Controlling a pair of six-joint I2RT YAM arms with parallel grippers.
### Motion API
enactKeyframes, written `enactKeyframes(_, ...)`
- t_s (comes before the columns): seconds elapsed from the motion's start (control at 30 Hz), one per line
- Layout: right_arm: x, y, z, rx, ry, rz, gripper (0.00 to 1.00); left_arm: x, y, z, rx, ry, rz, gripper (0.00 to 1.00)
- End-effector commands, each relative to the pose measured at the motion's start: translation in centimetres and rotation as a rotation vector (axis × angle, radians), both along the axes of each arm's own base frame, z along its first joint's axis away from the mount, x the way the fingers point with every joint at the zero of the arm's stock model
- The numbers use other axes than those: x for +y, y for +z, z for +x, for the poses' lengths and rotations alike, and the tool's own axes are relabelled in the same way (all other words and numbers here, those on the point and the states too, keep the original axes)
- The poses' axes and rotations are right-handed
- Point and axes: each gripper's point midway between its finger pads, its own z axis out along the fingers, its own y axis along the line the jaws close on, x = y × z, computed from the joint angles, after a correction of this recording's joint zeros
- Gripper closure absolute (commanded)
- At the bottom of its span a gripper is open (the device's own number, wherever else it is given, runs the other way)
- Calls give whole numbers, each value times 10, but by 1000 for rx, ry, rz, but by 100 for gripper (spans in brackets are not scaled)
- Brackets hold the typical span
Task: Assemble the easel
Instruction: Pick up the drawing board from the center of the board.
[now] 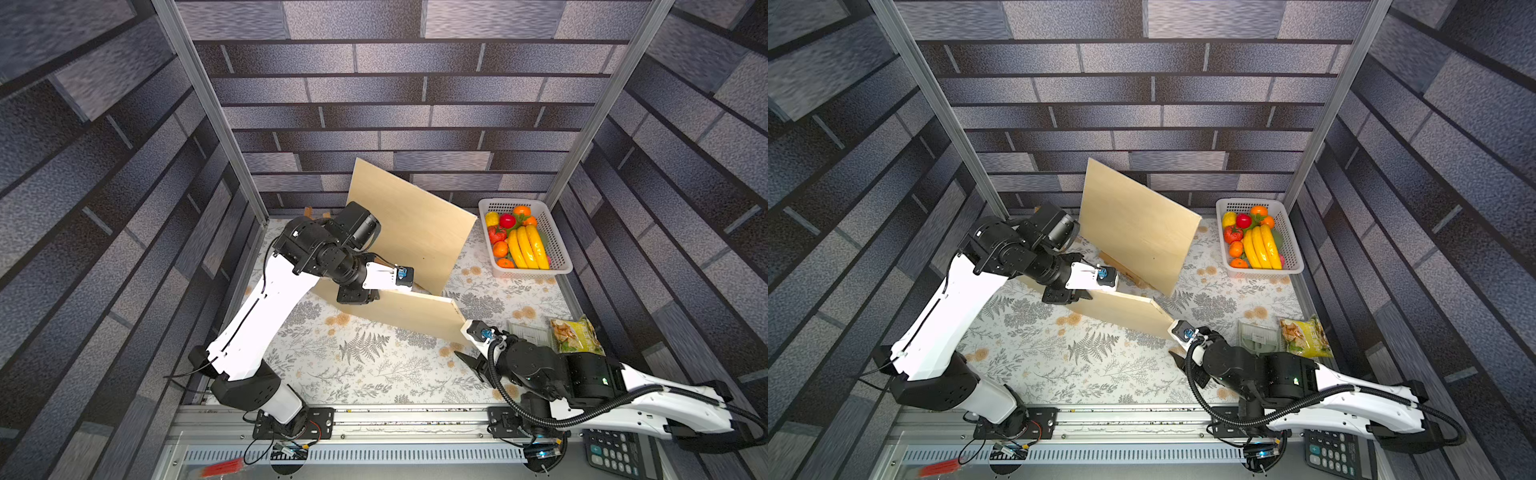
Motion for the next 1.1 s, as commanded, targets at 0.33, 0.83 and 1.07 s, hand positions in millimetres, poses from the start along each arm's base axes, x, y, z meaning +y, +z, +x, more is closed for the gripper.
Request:
enactKeyframes(0.33, 65, 116, -56, -118, 447, 353, 32, 24, -27, -57, 441, 304, 98, 100)
enactKeyframes(0.83, 91, 120, -63, -179, 565, 320, 66, 15, -35, -58, 451, 264, 135, 100)
enactKeyframes(1.07, 108, 95, -60, -75, 606, 274, 100, 14, -35, -56, 448, 271, 135, 100)
